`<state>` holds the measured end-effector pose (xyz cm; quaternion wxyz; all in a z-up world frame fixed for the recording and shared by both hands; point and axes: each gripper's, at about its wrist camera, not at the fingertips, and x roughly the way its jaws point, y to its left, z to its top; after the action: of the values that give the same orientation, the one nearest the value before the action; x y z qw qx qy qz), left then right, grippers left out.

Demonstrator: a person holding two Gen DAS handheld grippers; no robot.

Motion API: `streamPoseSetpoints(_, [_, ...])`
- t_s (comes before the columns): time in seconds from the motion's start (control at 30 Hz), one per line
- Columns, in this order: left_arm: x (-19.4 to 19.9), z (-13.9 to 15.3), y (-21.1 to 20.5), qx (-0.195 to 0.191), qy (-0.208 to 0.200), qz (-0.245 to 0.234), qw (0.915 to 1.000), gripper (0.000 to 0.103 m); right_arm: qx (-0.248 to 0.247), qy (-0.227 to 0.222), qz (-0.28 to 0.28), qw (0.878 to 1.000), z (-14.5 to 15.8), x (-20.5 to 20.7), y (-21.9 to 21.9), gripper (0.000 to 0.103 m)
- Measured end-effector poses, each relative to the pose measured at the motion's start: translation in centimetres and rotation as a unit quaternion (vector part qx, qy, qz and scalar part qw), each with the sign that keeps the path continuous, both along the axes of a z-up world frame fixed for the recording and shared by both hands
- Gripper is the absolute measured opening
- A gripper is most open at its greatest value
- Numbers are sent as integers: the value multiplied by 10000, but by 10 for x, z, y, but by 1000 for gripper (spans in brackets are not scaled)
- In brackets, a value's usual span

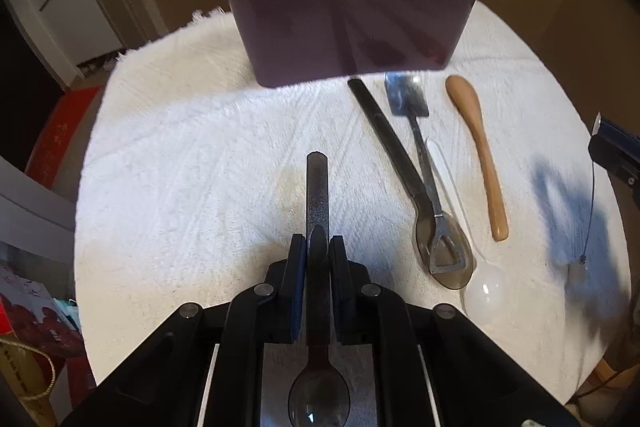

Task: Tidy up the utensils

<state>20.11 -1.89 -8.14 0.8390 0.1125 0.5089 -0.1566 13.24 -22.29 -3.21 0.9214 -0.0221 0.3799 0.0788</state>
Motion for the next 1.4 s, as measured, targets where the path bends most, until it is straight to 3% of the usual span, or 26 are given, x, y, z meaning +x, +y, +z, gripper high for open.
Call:
streamPoseSetpoints(0.17, [-34, 53, 12, -804, -909, 144, 9925, 10, -101, -156, 67, 9998, 16, -9, 6, 25])
streamPoseSetpoints(0.3, [-37, 104, 15, -1128, -1567, 132, 9811, 10, -118, -434, 141, 9989, 46, -14, 12, 24])
streamPoseSetpoints(0.33, [-38, 115, 15, -1202, -1694, 114, 9781, 10, -106, -525, 175, 9984, 55, -13, 13, 6])
streamPoseSetpoints(0.37, [-35, 128, 15, -1286, -1843, 95, 9744, 10, -112, -601, 185, 9980, 66, -11, 14, 3])
streamPoseSetpoints(0.5, [-19, 171, 14, -1512, -2352, 170, 9600, 10, -243, -1083, 190, 9936, 113, -2, 17, 3])
streamPoseSetpoints(0.6, [-10, 181, 22, -1694, -2440, 215, 9546, 10, -341, -1193, 293, 9918, 132, 8, 21, 3])
streamPoseSetpoints(0.73, [-7, 169, 28, -1693, -2327, 269, 9573, 10, -257, -679, 534, 9959, 114, 28, 25, 3])
streamPoseSetpoints(0.9, [-9, 133, 43, -1601, -1812, 430, 9694, 10, -94, 104, 1264, 9919, 51, 48, 49, 11])
streamPoseSetpoints(0.97, [-9, 114, 51, -1577, -1601, 525, 9730, 10, -226, 376, 1426, 9888, 25, 57, 62, 19])
streamPoseSetpoints(1.17, [-8, 78, 80, -1673, -1179, 823, 9754, 10, -1146, 538, 1835, 9748, -26, 81, 105, 21])
streamPoseSetpoints(1.23, [-8, 72, 89, -1731, -1118, 899, 9744, 10, -1326, 527, 1738, 9744, -31, 90, 102, 21])
streamPoseSetpoints(1.3, [-8, 67, 96, -1795, -1045, 957, 9735, 10, -1092, 542, 1436, 9821, -30, 100, 84, 22])
streamPoseSetpoints(1.4, [-5, 60, 99, -1924, -926, 951, 9723, 10, -528, 431, 681, 9953, -27, 107, 43, 44])
